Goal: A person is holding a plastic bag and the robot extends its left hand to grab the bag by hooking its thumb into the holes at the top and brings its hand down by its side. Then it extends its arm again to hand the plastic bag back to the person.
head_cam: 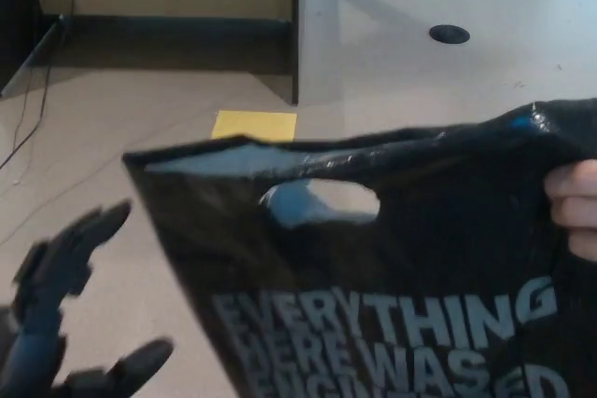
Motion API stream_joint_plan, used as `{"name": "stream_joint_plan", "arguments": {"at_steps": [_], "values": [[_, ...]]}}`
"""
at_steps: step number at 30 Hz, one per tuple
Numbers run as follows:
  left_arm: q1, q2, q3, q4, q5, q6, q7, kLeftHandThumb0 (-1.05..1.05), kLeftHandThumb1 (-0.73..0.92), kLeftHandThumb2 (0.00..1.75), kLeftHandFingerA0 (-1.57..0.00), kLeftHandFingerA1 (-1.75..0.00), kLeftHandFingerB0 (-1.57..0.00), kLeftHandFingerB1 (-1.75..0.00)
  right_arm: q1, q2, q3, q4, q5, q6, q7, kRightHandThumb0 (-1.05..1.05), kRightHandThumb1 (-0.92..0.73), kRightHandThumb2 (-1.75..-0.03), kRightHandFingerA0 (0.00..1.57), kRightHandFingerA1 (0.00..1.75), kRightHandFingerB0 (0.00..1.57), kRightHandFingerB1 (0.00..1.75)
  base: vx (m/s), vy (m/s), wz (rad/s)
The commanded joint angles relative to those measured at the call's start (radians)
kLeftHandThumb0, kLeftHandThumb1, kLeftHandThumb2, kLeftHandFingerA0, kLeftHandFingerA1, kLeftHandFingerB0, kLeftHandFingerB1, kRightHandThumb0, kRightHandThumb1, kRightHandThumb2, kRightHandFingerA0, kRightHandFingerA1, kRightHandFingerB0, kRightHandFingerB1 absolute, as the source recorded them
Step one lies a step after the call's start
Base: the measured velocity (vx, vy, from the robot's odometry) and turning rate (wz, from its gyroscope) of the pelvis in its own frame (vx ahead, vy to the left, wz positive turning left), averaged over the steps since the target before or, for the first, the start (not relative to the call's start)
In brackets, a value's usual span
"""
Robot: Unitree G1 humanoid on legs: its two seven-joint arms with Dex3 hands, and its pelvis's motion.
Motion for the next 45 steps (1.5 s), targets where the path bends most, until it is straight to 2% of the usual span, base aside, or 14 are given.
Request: {"name": "stream_joint_plan", "arguments": {"at_steps": [1, 7, 12, 14, 20, 23, 25, 26, 31, 32, 35, 42, 43, 45], "values": [[-0.188, -0.057, 0.001, -0.391, 0.168, 0.191, -0.099, -0.56, 0.38, 0.68, -0.06, -0.37, -0.07, -0.22, -0.016, -0.041, -0.009, 0.003, -0.001, -0.026, -0.012, -0.33, -0.69, -0.61, 0.81, 0.51, 0.67, 0.46, 0.00, 0.000, 0.00], [-0.253, -0.131, -0.022, -0.489, 0.299, 0.207, -0.093, -0.65, 0.41, 0.70, -0.12, -0.12, -0.12, -0.24, -0.009, -0.046, -0.012, 0.009, 0.004, -0.036, -0.003, -0.31, -0.69, -0.61, 0.79, 0.51, 0.65, 0.45, 0.00, 0.000, 0.00], [-0.283, -0.188, -0.076, -0.493, 0.414, 0.205, -0.083, -0.66, 0.41, 0.75, -0.06, -0.25, -0.09, -0.30, -0.007, -0.037, -0.006, 0.030, -0.002, -0.035, -0.012, -0.30, -0.68, -0.60, 0.81, 0.51, 0.64, 0.45, 0.00, 0.000, 0.00], [-0.266, -0.199, -0.102, -0.495, 0.420, 0.218, -0.108, -0.61, 0.48, 0.56, -0.08, -0.27, -0.12, -0.27, 0.024, -0.034, -0.008, 0.026, 0.003, -0.054, -0.011, -0.29, -0.68, -0.61, 0.80, 0.51, 0.64, 0.46, 0.00, 0.000, 0.00], [-0.251, -0.223, -0.181, -0.426, 0.428, 0.295, -0.176, -0.64, 0.41, 0.76, -0.05, -0.38, -0.05, -0.36, 0.026, -0.030, -0.005, 0.013, -0.002, -0.026, -0.018, -0.31, -0.68, -0.61, 0.83, 0.51, 0.65, 0.45, 0.00, 0.000, 0.00], [-0.269, -0.222, -0.193, -0.386, 0.452, 0.303, -0.163, -0.62, 0.46, 0.56, -0.12, -0.31, -0.09, -0.28, 0.014, -0.034, -0.004, 0.014, -0.004, -0.018, -0.020, -0.31, -0.67, -0.60, 0.83, 0.50, 0.65, 0.44, 0.00, 0.000, 0.00], [-0.275, -0.220, -0.194, -0.374, 0.464, 0.315, -0.163, -0.67, 0.42, 0.72, -0.09, -0.37, -0.07, -0.34, 0.008, -0.036, -0.002, 0.014, -0.006, -0.021, -0.017, -0.30, -0.67, -0.60, 0.82, 0.50, 0.65, 0.44, 0.00, 0.000, 0.00], [-0.277, -0.218, -0.194, -0.366, 0.473, 0.323, -0.163, -0.34, 0.23, 0.84, 0.00, -0.48, 0.00, -0.49, 0.005, -0.036, -0.003, 0.013, -0.004, -0.022, -0.015, -0.30, -0.67, -0.60, 0.81, 0.51, 0.65, 0.45, 0.00, 0.000, 0.00], [-0.259, -0.208, -0.190, -0.335, 0.467, 0.348, -0.168, -0.33, 0.22, 0.83, 0.00, -0.49, 0.00, -0.49, 0.016, -0.040, 0.003, 0.004, -0.009, -0.044, -0.013, -0.30, -0.68, -0.61, 0.80, 0.51, 0.65, 0.45, 0.00, 0.000, 0.00], [-0.268, -0.206, -0.184, -0.323, 0.463, 0.353, -0.166, -0.67, 0.42, 0.70, -0.08, -0.38, -0.06, -0.32, 0.005, -0.038, 0.004, 0.006, -0.010, -0.041, -0.012, -0.30, -0.68, -0.61, 0.80, 0.51, 0.64, 0.45, 0.00, 0.000, 0.00], [-0.289, -0.193, -0.166, -0.297, 0.457, 0.358, -0.161, -0.72, 0.46, 0.70, -0.09, -0.37, -0.14, -0.22, -0.010, -0.031, 0.000, 0.003, -0.001, -0.032, -0.003, -0.30, -0.68, -0.60, 0.79, 0.50, 0.64, 0.45, 0.00, 0.000, 0.00], [-0.318, -0.160, -0.137, -0.252, 0.489, 0.390, -0.151, -0.62, 0.38, 0.66, -0.11, -0.28, -0.11, -0.22, -0.014, -0.034, 0.003, 0.011, -0.007, -0.052, -0.014, -0.29, -0.68, -0.60, 0.82, 0.52, 0.67, 0.47, 0.00, 0.000, 0.00], [-0.331, -0.152, -0.127, -0.233, 0.494, 0.393, -0.137, -0.30, 0.26, 0.84, 0.00, -0.49, 0.00, -0.48, -0.021, -0.031, 0.005, 0.012, -0.009, -0.050, -0.016, -0.30, -0.68, -0.61, 0.81, 0.52, 0.66, 0.46, 0.00, 0.000, 0.00], [-0.349, -0.147, -0.120, -0.205, 0.503, 0.389, -0.104, -0.29, 0.28, 0.85, -0.01, -0.49, 0.00, -0.47, -0.029, -0.028, 0.006, 0.018, -0.009, -0.043, -0.014, -0.30, -0.68, -0.61, 0.81, 0.52, 0.66, 0.46, 0.00, 0.000, 0.00]]}}
